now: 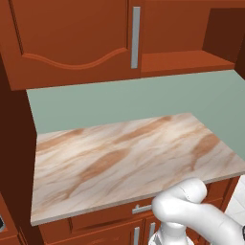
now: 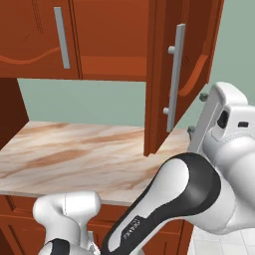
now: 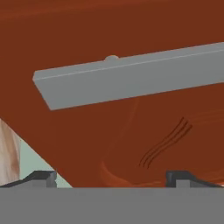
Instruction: Close all open cabinet doors.
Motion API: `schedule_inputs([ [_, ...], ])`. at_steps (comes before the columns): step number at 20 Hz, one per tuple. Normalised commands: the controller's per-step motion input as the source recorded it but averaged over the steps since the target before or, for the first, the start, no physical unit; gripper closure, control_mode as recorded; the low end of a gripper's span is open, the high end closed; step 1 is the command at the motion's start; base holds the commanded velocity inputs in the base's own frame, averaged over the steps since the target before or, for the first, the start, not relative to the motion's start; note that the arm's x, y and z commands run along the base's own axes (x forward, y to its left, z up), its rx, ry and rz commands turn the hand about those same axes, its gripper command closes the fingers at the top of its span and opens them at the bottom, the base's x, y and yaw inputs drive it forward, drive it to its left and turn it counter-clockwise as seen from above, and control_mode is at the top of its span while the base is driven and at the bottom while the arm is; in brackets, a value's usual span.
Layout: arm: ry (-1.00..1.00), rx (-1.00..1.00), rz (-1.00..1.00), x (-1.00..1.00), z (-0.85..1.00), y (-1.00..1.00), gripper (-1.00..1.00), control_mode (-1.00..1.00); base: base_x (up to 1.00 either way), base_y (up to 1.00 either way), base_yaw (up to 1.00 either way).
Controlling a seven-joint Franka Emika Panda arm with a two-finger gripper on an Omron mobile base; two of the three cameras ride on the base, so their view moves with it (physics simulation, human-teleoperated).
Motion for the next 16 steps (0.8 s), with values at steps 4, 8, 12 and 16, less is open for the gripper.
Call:
schedule_inputs([
  [4, 0.00, 0.02, 0.00, 0.62, -0.18, -0.33, -1.00, -1.00, 0.00, 0.00, 0.00],
  [8, 0.00, 0.03, 0.00, 0.64, -0.19, -0.36, -1.00, -1.00, 0.00, 0.00, 0.00],
  [12, 0.00, 0.03, 0.00, 0.66, -0.14, -0.19, -1.00, -1.00, 0.00, 0.00, 0.00],
  [16, 0.00, 0.01, 0.06, 0.10, 0.00, 0.00, -1.00, -1.00, 0.00, 0.00, 0.00],
])
